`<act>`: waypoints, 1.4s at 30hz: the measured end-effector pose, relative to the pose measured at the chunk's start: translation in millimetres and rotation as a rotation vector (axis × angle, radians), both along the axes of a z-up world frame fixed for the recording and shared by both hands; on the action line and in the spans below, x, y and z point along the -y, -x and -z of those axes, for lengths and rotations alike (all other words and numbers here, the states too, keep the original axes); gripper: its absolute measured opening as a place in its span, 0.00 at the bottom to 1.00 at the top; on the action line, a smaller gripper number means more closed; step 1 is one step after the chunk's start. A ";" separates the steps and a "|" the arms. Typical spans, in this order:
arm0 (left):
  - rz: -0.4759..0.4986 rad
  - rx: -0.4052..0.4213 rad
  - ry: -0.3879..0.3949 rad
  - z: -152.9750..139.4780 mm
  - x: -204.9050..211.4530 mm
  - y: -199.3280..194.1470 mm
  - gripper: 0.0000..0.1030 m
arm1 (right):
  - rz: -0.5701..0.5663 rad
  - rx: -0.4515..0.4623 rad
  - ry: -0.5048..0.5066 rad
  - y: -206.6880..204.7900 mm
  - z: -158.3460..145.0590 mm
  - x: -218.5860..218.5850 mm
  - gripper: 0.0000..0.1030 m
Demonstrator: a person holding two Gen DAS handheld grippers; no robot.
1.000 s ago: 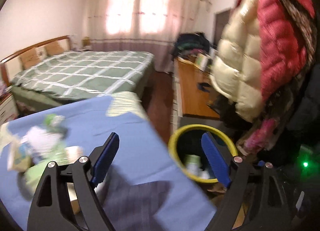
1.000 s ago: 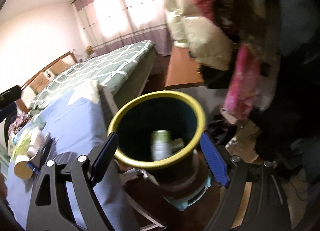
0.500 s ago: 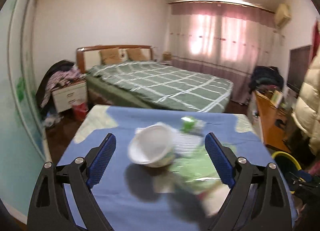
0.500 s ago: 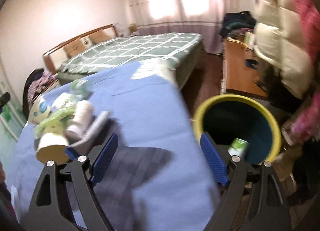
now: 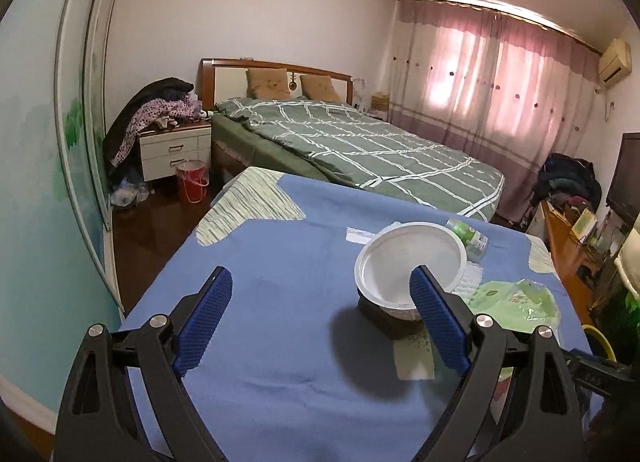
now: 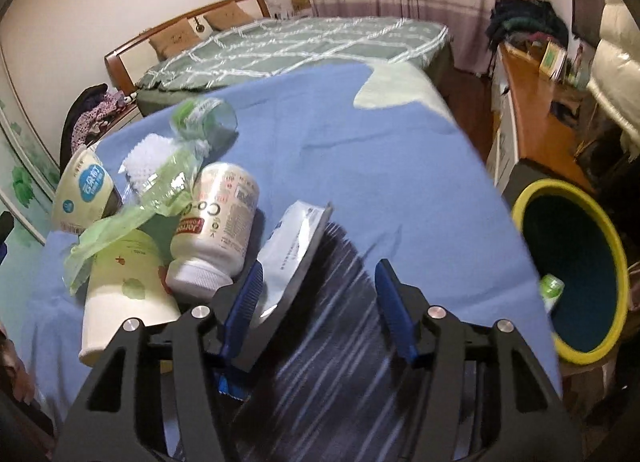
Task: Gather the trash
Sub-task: 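Grasp the white paper strip with the right gripper, then carry the strip into the yellow bin and open the right gripper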
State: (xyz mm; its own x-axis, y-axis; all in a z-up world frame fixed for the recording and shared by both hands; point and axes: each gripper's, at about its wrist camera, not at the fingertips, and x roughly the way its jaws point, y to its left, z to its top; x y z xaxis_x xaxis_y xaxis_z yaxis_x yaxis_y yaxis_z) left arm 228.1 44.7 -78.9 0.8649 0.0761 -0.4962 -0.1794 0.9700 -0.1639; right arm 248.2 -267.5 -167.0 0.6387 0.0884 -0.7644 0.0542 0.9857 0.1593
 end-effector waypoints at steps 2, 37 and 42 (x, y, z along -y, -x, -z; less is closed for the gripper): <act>0.003 0.006 -0.008 1.6 0.8 0.4 0.87 | -0.020 -0.010 -0.011 -3.1 3.2 -5.1 0.53; 0.056 -0.012 -0.025 3.0 19.3 0.3 0.90 | 0.624 0.155 0.116 46.3 -39.0 178.4 0.10; 0.064 -0.023 -0.033 5.7 23.0 -2.1 0.90 | 0.674 0.142 0.125 45.5 -25.3 187.2 0.25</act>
